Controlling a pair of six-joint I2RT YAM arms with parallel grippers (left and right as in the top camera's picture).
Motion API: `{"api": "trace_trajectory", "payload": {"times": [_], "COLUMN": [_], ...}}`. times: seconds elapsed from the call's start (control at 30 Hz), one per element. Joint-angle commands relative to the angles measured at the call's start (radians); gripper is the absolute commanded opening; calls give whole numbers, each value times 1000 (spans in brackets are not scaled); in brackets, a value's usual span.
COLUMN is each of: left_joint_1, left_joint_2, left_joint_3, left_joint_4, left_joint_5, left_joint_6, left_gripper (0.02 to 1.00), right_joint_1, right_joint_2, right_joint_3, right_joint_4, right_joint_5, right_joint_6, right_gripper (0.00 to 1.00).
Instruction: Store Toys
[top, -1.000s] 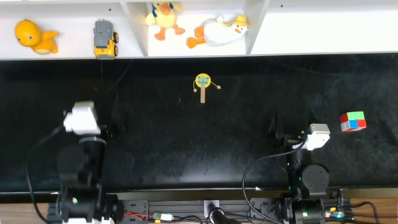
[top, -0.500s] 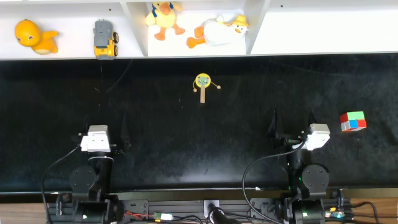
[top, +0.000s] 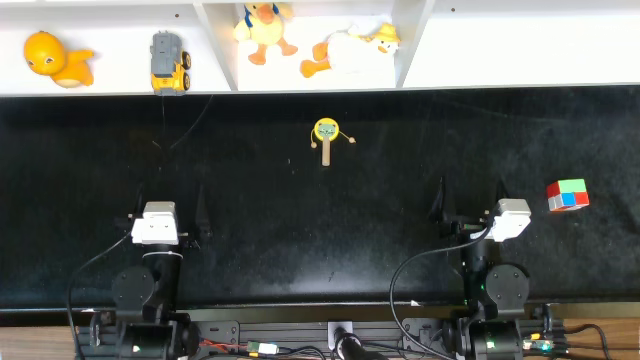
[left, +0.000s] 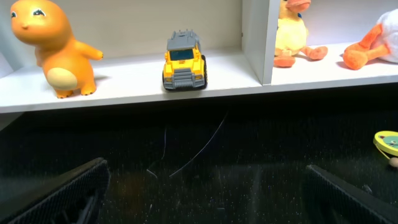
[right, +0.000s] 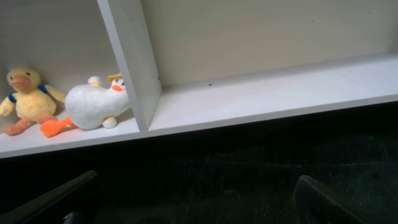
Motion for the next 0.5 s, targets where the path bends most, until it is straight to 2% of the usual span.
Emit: {"api": "trace_trajectory", "payload": {"times": [0.03,0.4,0.5], "left_joint_1": [5,5,5], "left_joint_2": [-10,-10,-10], "left_joint_3": [-2,-2,-2], "left_joint_4": [-3,-3,-3], "left_joint_5": [18,18,18], "left_joint_6": [19,19,19], "left_gripper": [998,998,998], "right_joint_1": [-2,-2,5], "right_joint_2": [-8,-8,-4], "right_joint_3": [-14,-13,-13], "right_joint_4": [4,5,5], "right_joint_5": [-6,11,24], "right_joint_6": [8,7,-56], "right_gripper": [996,996,996]}}
